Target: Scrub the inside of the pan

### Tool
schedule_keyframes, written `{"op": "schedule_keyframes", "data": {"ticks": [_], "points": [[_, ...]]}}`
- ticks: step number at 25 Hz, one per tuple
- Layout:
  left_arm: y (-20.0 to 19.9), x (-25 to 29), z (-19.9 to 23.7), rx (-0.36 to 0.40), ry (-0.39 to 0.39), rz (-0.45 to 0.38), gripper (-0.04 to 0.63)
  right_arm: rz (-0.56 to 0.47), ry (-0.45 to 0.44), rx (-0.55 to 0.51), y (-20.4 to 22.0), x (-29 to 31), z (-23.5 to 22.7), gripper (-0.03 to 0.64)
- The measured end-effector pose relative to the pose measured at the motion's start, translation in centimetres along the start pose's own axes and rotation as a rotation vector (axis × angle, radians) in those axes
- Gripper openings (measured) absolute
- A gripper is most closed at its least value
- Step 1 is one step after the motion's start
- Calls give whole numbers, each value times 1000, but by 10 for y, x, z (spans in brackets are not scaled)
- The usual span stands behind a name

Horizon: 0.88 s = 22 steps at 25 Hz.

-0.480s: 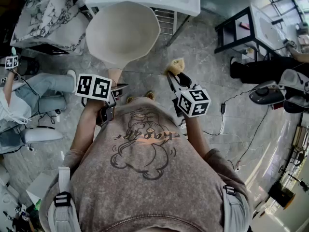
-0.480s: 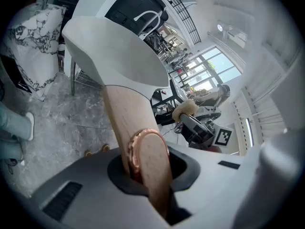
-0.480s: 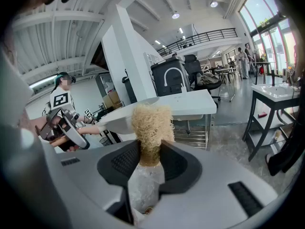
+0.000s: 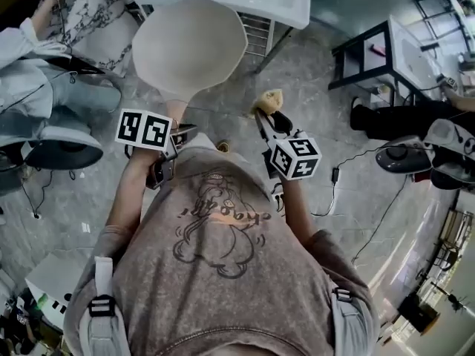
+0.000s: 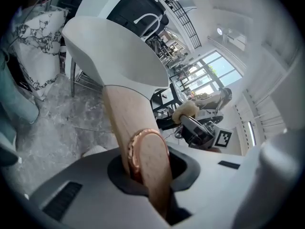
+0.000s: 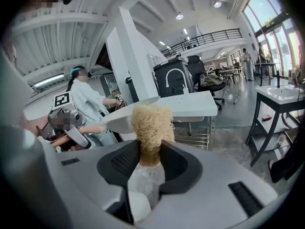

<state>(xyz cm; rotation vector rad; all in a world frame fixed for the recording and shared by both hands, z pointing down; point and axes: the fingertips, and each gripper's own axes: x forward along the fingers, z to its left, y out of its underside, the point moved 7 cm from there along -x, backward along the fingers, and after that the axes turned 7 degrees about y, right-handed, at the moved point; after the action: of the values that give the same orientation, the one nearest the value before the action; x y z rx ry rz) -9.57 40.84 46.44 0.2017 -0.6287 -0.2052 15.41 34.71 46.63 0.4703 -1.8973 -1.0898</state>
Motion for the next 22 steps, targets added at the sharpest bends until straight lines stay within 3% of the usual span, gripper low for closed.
{"op": "schedule_keyframes", "data": {"ticks": [14,22], "points": [[-35,26,6,27,10,-40,47,-9,18,-9,-3,17,-43,144],[-93,37,17,42,25,-21,46,-12,40,-18,-32,56,-68,144]]}}
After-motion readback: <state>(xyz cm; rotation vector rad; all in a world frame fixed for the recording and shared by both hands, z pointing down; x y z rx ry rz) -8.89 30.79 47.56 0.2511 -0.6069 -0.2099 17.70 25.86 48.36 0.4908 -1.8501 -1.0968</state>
